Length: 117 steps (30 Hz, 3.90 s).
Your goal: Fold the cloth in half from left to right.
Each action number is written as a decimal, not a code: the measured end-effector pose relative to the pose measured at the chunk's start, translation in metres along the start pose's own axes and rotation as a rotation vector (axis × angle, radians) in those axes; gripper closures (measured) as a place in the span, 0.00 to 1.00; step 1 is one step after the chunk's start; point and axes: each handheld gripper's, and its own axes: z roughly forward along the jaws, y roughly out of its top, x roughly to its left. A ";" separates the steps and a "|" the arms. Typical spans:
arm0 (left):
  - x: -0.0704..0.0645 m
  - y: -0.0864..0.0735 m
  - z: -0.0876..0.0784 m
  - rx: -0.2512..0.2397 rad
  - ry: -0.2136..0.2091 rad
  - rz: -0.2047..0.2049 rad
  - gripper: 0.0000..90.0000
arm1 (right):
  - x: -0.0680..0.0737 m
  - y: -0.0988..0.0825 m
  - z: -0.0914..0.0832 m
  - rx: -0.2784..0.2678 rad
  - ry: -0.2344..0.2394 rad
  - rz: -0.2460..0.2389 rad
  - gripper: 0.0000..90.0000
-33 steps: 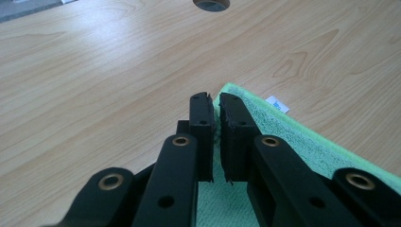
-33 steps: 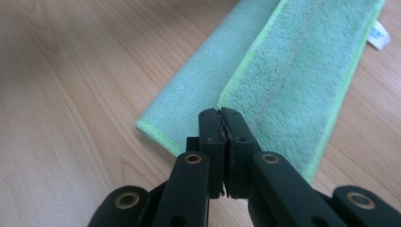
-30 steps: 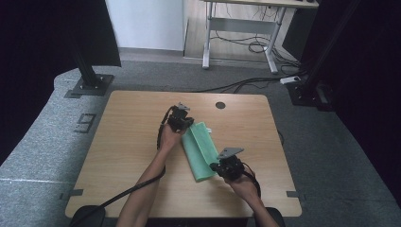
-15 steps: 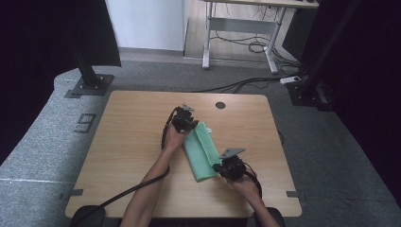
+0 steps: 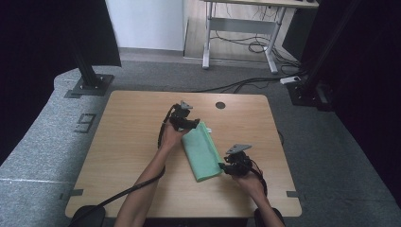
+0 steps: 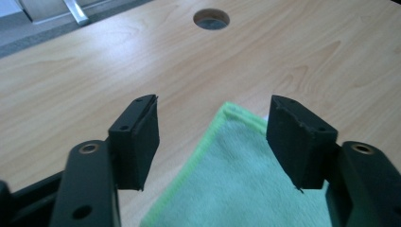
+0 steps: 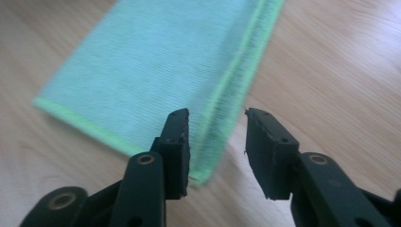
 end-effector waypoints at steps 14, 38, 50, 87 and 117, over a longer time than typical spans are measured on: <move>-0.009 -0.035 -0.021 0.007 -0.054 -0.002 0.22 | -0.011 -0.011 0.012 0.048 -0.051 0.008 0.58; -0.035 -0.087 -0.037 0.054 -0.063 0.085 0.21 | -0.011 0.021 0.037 0.007 0.071 0.086 0.96; -0.038 -0.086 -0.038 0.049 -0.049 0.087 0.21 | -0.017 0.022 0.025 -0.010 0.014 0.084 0.95; -0.008 -0.108 -0.043 0.109 0.041 0.015 0.13 | 0.019 0.017 0.045 0.028 0.061 -0.010 0.44; -0.010 -0.126 -0.118 0.062 -0.067 0.018 0.07 | 0.008 0.011 0.017 -0.054 0.010 -0.005 0.15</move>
